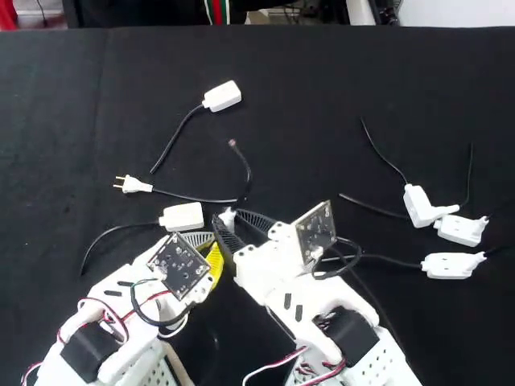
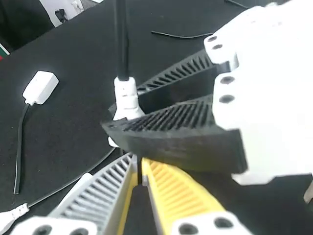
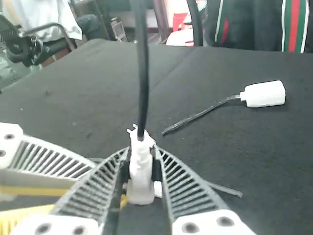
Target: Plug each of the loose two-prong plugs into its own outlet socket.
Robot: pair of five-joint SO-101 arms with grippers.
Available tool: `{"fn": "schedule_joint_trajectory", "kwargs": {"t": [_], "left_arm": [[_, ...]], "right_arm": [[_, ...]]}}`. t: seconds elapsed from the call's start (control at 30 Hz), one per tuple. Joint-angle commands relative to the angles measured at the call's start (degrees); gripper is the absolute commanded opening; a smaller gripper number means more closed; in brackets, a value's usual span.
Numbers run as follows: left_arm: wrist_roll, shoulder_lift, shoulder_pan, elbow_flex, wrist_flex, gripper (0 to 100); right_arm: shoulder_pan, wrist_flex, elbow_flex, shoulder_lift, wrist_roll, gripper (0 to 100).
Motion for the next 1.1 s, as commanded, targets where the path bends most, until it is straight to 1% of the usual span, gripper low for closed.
{"fn": "schedule_joint_trajectory", "kwargs": {"t": [0.0, 0.13, 0.3, 0.5, 0.6, 0.63, 0.77, 0.87, 0.93, 1.07], "left_arm": [[-3.43, -0.44, -2.59, 2.51, -6.33, 3], [-5.27, -0.44, -3.47, 8.66, -12.13, 3], [-5.01, -0.44, -4.09, 10.68, -12.48, 3], [-4.84, -0.44, -6.46, 13.41, -15.47, 3], [-4.84, -0.44, -6.46, 12.44, -14.33, 3], [-4.84, -0.44, -6.37, 11.38, -13.27, 3], [-5.01, -0.44, -6.81, 5.14, -5.36, 3], [-5.27, -0.44, -12.44, -0.22, 0.70, 3], [-5.98, -0.44, -19.91, -3.56, 4.48, 3], [-12.48, -0.44, -38.46, -6.46, 10.73, 3]], "right_arm": [[-0.97, 0.44, -1.19, -5.85, -0.44, 1.1], [-2.73, 1.67, -2.33, -5.85, -0.44, 1.1], [-2.55, 4.13, -5.85, -5.85, -0.44, 1.1], [-2.55, 4.40, -6.46, -5.76, 0.00, 1.1], [-2.46, 4.31, -6.46, -5.67, 0.35, 1.1], [-2.46, 4.31, -6.29, -5.67, 1.58, 1.1], [-2.37, 3.52, -5.93, -4.53, 4.22, 1.1], [-0.44, 0.26, -5.93, 0.75, 6.15, 1.1], [2.37, -3.87, -6.11, 6.90, 6.15, 1.1], [4.48, -12.31, -8.22, 22.29, 6.07, 1.1]]}}
